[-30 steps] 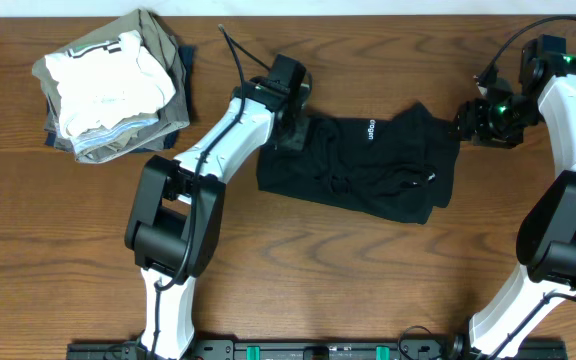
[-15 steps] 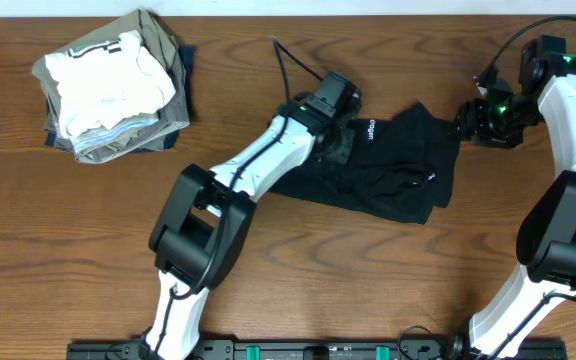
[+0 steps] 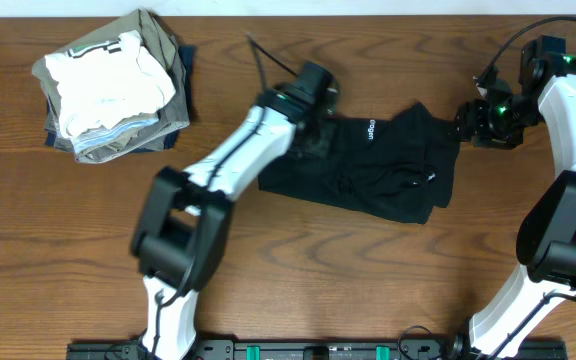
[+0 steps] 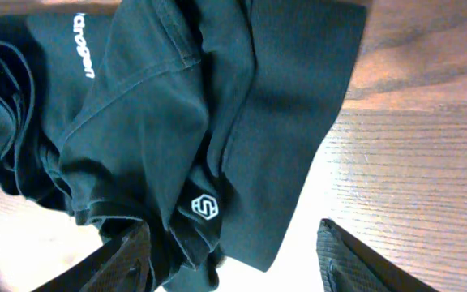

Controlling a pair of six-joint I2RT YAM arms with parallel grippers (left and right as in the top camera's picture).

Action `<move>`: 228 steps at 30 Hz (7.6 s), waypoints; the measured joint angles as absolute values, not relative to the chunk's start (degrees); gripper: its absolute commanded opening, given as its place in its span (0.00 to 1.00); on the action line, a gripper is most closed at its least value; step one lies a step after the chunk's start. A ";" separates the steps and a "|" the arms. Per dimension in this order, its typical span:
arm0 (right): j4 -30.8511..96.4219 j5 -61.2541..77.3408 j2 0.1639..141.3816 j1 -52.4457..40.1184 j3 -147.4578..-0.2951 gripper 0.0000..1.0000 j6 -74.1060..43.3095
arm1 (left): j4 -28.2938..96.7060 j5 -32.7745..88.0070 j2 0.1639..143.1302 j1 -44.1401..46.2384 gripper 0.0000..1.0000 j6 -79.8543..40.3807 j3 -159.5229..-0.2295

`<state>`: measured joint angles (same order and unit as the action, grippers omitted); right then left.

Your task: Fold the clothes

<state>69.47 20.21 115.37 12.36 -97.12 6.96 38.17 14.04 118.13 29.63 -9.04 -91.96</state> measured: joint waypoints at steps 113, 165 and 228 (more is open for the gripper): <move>41.71 35.51 112.55 20.51 -69.63 0.01 -6.94 | 57.89 2.74 107.57 15.97 0.09 -2.50 -95.94; 43.68 18.31 108.51 -28.49 -87.37 0.49 -5.78 | 56.51 2.13 107.59 5.23 0.08 -2.50 -95.92; 41.54 16.69 114.85 -32.69 -76.93 0.60 -3.92 | 55.96 2.13 107.59 3.84 0.09 -2.50 -95.92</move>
<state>41.54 16.69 114.85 -32.69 -76.93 -3.92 55.96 2.13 107.59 3.84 -2.50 -95.92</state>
